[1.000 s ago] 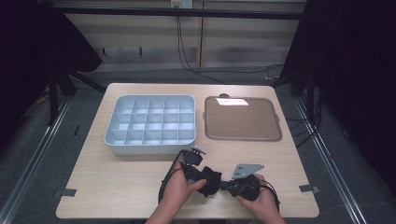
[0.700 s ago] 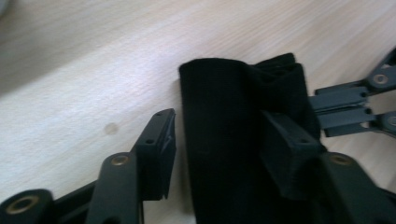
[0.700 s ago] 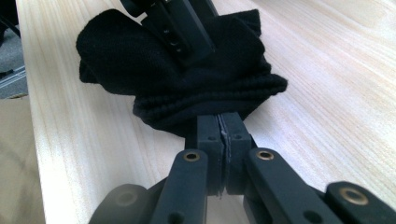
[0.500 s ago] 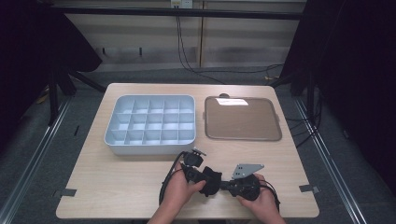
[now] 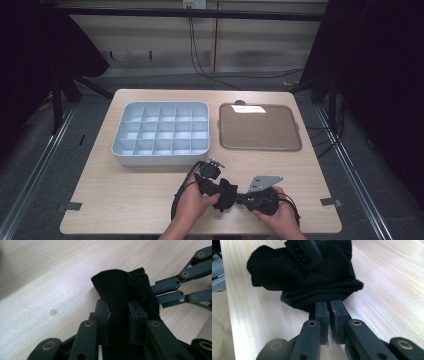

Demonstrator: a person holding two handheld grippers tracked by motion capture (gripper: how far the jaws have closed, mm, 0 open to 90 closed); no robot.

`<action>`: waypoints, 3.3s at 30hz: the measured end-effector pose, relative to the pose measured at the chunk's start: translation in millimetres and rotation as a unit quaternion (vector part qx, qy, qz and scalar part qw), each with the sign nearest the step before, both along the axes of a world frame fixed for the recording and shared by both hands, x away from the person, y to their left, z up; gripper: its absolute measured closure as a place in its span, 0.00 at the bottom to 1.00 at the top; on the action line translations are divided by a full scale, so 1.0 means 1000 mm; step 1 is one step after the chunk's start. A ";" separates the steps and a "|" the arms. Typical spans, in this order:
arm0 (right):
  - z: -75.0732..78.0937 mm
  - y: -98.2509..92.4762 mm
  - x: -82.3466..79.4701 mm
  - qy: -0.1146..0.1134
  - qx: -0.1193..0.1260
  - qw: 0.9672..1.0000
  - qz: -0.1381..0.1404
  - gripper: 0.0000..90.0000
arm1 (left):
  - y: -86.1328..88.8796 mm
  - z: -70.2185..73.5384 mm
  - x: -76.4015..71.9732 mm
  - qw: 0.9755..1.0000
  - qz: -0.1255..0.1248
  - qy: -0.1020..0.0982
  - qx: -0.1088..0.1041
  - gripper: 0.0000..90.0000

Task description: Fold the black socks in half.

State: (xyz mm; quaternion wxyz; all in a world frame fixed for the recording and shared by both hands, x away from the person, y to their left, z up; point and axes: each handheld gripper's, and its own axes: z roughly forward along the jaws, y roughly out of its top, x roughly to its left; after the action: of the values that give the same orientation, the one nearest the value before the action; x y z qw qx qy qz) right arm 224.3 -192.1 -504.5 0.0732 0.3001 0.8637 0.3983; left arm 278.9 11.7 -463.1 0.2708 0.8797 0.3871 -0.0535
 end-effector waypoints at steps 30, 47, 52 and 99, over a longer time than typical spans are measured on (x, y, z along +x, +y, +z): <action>-0.005 0.000 0.005 -0.040 -0.023 0.999 -0.015 0.26 | 0.034 0.048 0.020 1.000 0.015 -0.006 0.002 0.81; -0.006 0.000 0.008 -0.027 -0.028 0.999 -0.030 0.16 | 0.057 0.066 0.029 0.999 0.040 -0.011 0.016 0.81; -0.006 0.001 0.008 -0.029 -0.030 0.999 -0.032 0.15 | 0.061 0.071 0.032 0.999 0.042 -0.011 0.019 0.81; -0.006 0.002 0.008 -0.028 -0.031 0.998 -0.037 0.15 | 0.112 0.122 0.057 0.996 0.081 -0.019 0.039 0.80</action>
State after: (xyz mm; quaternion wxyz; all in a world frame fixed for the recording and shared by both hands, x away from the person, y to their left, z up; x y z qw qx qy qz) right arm 232.2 -190.1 -510.2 0.1214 0.3186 0.8613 0.3767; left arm 336.2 123.7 -341.5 0.2471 0.8564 0.4532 0.0003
